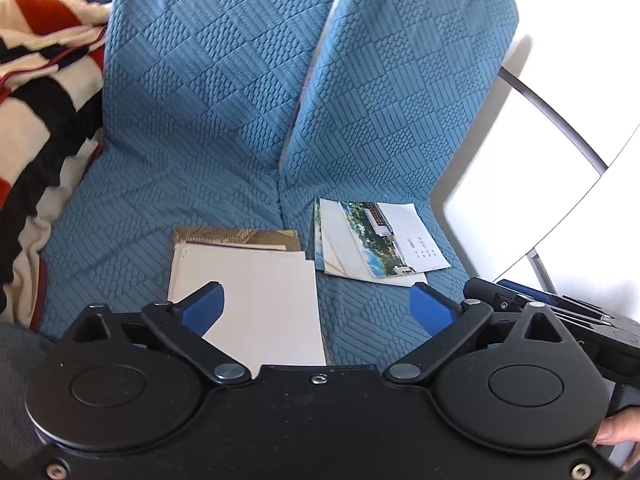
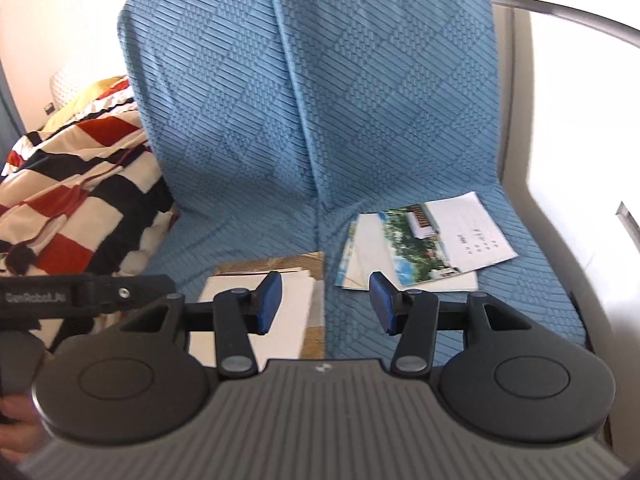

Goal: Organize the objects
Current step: 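Raise both open tools and move them toward the photo postcard pile, then lower both open tools onto the edge of the photo postcards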

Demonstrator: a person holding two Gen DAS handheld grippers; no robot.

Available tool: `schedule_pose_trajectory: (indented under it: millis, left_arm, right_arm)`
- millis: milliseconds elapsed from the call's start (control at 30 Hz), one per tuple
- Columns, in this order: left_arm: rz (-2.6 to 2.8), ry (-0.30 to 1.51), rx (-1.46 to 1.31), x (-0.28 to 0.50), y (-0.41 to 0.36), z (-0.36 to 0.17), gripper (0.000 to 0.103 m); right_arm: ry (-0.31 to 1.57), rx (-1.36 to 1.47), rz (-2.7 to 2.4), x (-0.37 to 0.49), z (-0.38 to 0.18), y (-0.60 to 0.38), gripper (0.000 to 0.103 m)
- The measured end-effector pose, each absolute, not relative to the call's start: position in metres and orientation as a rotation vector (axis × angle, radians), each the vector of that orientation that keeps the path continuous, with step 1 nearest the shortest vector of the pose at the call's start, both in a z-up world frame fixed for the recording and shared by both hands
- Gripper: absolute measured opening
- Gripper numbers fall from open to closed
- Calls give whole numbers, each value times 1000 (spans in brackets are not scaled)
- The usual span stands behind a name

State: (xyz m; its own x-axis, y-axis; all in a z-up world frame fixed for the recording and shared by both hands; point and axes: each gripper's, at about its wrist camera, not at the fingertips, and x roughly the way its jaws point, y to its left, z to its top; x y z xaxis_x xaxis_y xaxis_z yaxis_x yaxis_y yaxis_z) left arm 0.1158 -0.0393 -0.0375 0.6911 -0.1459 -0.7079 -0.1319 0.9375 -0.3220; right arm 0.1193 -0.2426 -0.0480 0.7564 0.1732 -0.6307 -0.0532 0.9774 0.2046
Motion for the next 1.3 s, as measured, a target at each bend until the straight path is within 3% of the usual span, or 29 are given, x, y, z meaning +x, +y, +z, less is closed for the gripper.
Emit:
schedule_pose_trajectory:
  millis: [133,200,367,433,1300]
  left_arm:
    - [8,820,-356,125,-52,-40,101]
    - [11,817,-350,129,-59,-42,101]
    - [-9,820,-338,139,-75,-46,102]
    - [-14,824,-334,144,-81,-47,102]
    - [-10,851,-355,188,-105,-93,102]
  right_arm:
    - [704,178,108,118,-51,-255,52]
    - [703,177,92,117,-52,-262,57]
    - [696,195,58,114,-60,-284,86]
    - [706,206,48,115,-66,-292,88]
    - [706,371,-77,147,-140,-347,89]
